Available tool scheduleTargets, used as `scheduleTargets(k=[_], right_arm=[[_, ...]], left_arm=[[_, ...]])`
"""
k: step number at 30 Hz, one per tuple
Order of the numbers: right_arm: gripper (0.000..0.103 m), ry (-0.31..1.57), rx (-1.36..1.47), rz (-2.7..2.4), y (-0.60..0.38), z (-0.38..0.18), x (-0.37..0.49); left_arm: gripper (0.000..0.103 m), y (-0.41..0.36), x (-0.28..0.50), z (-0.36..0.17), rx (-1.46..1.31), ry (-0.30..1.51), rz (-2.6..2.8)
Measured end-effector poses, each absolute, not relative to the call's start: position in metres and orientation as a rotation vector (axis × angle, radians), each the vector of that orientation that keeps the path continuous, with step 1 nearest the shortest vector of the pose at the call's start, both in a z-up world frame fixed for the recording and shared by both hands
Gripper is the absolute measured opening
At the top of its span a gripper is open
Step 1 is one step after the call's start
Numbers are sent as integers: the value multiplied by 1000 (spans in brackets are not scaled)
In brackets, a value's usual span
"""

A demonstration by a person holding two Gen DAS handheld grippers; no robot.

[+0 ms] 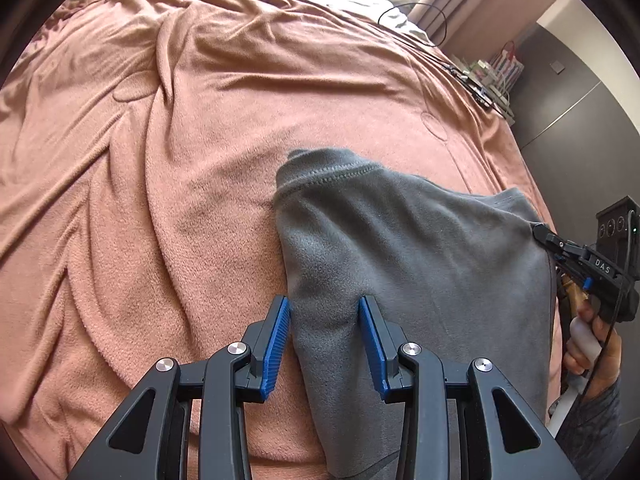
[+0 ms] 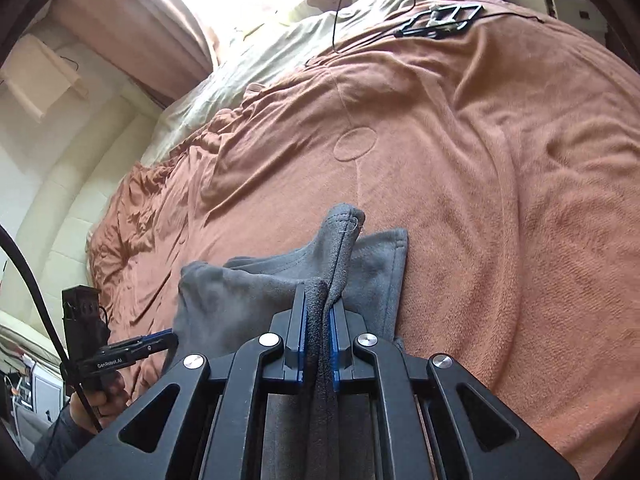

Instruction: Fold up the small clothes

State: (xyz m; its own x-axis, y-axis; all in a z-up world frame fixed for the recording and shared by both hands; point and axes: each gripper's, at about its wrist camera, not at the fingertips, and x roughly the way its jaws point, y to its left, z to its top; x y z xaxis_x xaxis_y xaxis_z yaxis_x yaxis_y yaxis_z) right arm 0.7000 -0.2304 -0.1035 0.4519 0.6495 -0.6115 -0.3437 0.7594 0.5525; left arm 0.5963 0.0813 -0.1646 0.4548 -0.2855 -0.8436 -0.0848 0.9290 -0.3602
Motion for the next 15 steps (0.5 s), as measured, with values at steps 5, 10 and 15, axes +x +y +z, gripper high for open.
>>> scheduleTargets(k=[5, 10, 15], right_arm=[[5, 970, 365, 563, -235, -123, 706], [10, 1034, 431, 561, -232, -130, 707], [59, 1018, 418, 551, -241, -115, 689]], left_arm=[[38, 83, 604, -171, -358, 1122, -85], [38, 86, 604, -176, -373, 1129, -76], [38, 90, 600, -174, -383, 1131, -79]])
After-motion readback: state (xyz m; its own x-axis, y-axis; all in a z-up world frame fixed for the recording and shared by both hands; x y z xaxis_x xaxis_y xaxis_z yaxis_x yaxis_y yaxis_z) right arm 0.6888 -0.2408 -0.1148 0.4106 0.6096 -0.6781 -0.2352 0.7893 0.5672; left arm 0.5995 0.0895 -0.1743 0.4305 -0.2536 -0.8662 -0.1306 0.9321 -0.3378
